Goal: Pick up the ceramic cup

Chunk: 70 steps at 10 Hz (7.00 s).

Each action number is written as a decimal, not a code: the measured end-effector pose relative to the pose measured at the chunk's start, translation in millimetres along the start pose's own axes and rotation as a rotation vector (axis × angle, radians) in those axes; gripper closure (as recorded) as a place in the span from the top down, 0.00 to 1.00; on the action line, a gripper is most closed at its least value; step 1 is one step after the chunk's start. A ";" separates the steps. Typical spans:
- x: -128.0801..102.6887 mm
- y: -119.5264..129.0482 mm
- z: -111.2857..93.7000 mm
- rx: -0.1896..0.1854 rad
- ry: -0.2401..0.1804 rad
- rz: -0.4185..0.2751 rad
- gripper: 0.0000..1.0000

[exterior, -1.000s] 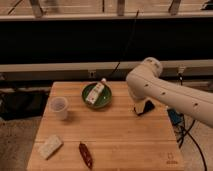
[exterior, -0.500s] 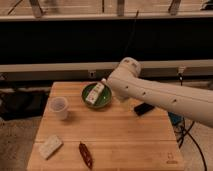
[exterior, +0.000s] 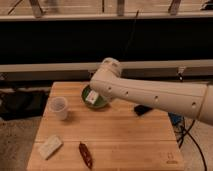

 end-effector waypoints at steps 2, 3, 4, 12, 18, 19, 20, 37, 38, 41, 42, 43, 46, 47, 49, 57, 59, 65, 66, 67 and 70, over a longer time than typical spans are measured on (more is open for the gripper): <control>-20.9 -10.9 1.3 0.007 -0.010 -0.061 0.80; -29.2 -12.8 2.5 0.006 -0.012 -0.082 0.80; -40.3 -17.8 3.1 0.012 -0.020 -0.102 0.80; -122.4 -35.6 23.1 0.032 -0.110 -0.288 0.80; -147.3 -27.5 37.2 0.023 -0.162 -0.378 0.80; -152.5 -26.4 39.3 0.020 -0.175 -0.399 0.80; -155.8 -26.1 40.5 0.019 -0.181 -0.412 0.80; -208.2 -40.0 59.1 -0.030 -0.261 -0.588 0.80; -207.5 -40.9 60.9 -0.031 -0.262 -0.589 0.80; -214.4 -44.4 63.4 -0.035 -0.271 -0.605 0.78; -215.6 -45.2 65.7 -0.038 -0.274 -0.608 0.78; -215.9 -46.4 67.8 -0.040 -0.276 -0.611 0.78; -218.2 -50.5 68.1 -0.039 -0.278 -0.623 0.61; -218.0 -53.2 66.1 -0.034 -0.278 -0.625 0.53; -219.5 -54.6 65.9 -0.035 -0.281 -0.632 0.36; -214.0 -58.6 63.4 -0.029 -0.285 -0.654 0.34; -227.9 -62.1 63.5 -0.025 -0.292 -0.665 0.35; -212.5 -61.2 59.9 -0.020 -0.289 -0.680 0.10; -214.3 -63.3 58.2 -0.017 -0.294 -0.683 0.03; -217.5 -66.8 57.1 -0.015 -0.292 -0.688 0.01; -216.4 -67.0 56.2 -0.014 -0.288 -0.696 0.01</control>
